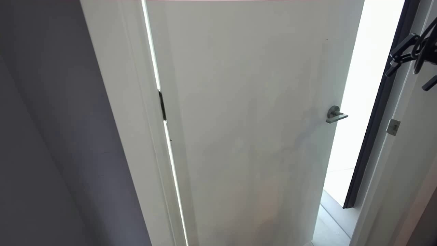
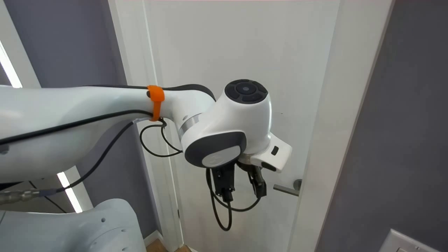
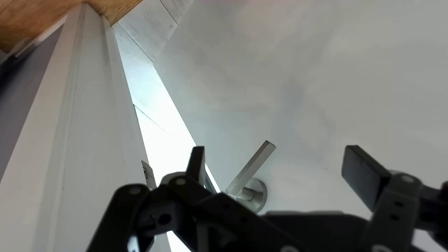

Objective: Open the door

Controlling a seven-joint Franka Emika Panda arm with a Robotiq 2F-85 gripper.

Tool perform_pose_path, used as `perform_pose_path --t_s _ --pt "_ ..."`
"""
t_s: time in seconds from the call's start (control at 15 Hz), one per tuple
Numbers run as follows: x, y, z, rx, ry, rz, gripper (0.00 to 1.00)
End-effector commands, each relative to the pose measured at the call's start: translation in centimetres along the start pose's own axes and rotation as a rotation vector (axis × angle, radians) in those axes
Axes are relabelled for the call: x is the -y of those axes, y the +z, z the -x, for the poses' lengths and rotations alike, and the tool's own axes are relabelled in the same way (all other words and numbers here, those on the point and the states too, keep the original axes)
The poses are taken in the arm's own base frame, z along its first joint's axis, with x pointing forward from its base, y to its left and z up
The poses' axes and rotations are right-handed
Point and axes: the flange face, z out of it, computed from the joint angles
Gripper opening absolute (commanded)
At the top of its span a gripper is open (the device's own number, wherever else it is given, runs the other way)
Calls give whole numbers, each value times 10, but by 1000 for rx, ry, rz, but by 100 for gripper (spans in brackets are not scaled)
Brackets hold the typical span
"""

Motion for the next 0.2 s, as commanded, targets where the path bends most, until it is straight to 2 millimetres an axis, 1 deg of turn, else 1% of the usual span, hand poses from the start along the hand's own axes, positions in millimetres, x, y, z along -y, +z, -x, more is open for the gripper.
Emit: perform_pose_path --t_s 0.0,0.13 --pt "0 0 0 1 0 0 100" --pt "0 0 0 1 0 0 100"
